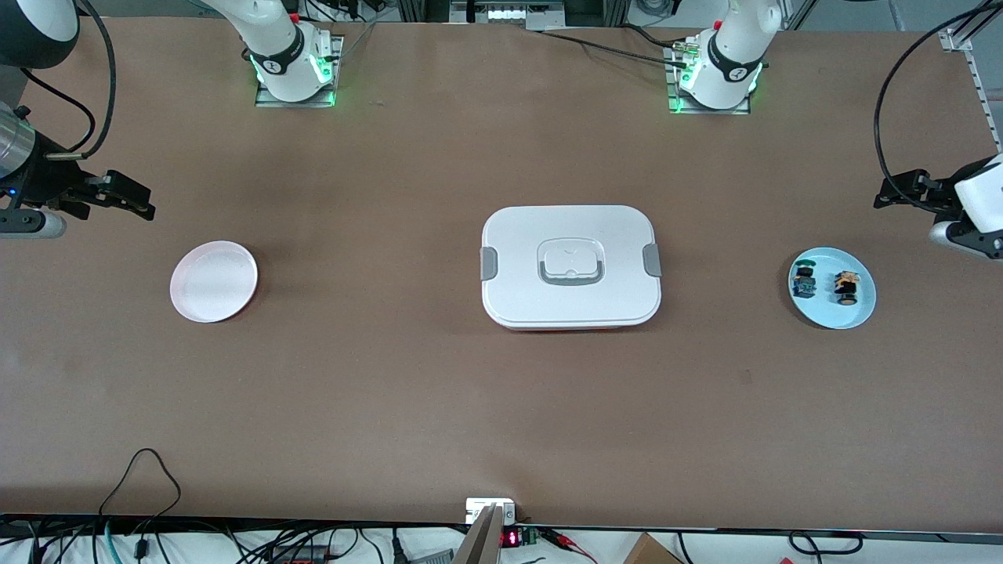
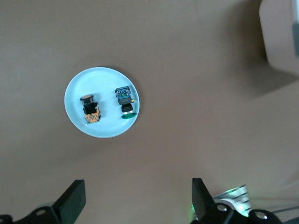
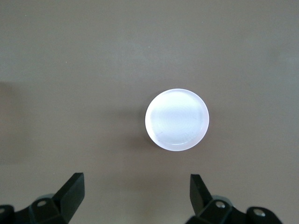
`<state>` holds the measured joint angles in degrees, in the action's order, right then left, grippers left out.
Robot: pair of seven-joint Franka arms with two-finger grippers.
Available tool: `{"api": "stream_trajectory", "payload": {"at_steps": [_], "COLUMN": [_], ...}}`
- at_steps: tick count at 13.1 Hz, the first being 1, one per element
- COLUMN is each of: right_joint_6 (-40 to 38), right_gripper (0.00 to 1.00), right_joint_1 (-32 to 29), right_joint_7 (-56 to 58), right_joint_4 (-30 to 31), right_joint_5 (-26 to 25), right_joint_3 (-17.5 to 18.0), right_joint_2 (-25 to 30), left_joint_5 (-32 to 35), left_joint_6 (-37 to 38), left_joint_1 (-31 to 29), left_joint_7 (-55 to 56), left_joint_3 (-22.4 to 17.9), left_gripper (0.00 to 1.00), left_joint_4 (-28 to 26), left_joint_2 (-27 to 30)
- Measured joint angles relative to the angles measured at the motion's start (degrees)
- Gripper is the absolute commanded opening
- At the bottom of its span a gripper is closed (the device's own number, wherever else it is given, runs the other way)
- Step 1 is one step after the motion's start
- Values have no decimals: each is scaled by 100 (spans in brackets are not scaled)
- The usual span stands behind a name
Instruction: Transfer orange switch to right arm and place
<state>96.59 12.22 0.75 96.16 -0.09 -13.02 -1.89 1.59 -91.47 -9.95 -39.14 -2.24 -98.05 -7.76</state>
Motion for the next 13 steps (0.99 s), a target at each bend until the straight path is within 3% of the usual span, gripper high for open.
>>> {"api": "stream_trajectory", "payload": {"at_steps": [3, 7, 13], "right_joint_6": [-2, -3, -3], "right_gripper": [100, 100, 100], "right_joint_1": [1, 1, 2], "right_joint_7": [0, -3, -3], "right_joint_4": [0, -4, -113], "right_joint_5": [0, 0, 0], "right_joint_3": [1, 1, 2], "right_joint_2": [0, -1, 0], "left_joint_5": [0, 1, 1], "left_joint_6": [-665, -1591, -3389], "left_joint_1": [-469, -641, -777], "left_joint_7": [-2376, -4796, -7019], "left_joint_3": [-13, -12, -10], "left_gripper": [100, 100, 100], "left_joint_4": [-454, -570, -1313], "left_joint_2": [-398, -1047, -1321]}}
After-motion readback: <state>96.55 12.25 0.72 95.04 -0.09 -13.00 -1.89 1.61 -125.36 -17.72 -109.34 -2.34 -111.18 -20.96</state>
